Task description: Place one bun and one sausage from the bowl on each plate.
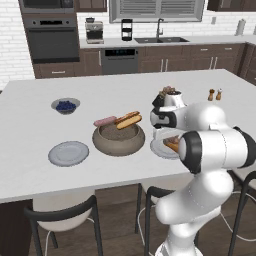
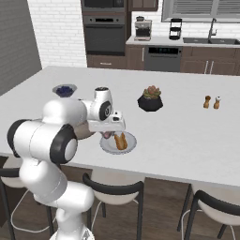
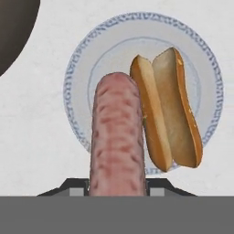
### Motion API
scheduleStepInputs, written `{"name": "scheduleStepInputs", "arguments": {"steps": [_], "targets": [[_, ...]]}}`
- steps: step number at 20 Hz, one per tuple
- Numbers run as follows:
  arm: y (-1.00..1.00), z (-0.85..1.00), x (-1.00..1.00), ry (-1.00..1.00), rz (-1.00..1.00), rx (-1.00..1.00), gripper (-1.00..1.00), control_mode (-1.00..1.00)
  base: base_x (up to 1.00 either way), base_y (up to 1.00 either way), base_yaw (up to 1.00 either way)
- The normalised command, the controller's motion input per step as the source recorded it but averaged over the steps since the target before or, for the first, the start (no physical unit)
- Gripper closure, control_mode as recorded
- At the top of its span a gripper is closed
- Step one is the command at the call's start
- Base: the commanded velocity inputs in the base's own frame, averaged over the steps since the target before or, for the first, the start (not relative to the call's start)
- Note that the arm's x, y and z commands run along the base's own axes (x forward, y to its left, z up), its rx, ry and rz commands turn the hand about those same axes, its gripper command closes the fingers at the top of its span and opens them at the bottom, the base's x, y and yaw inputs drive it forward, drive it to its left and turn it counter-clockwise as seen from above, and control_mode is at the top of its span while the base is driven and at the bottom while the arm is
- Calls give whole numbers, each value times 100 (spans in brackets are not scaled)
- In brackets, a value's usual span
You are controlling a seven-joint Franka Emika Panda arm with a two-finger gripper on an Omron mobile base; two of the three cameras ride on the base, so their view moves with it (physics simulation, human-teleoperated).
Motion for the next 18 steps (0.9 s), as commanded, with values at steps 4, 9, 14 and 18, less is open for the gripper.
{"name": "scheduleStepInputs", "arguments": {"steps": [4,9,14,18], "targets": [[0,-11,36,-5,-8,0,100,-100,0,0,0],[0,-9,19,0,-4,0,100,-100,0,0,0],[3,-3,0,0,2,0,100,-100,0,0,0],[3,-5,0,0,7,0,100,-100,0,0,0]]}}
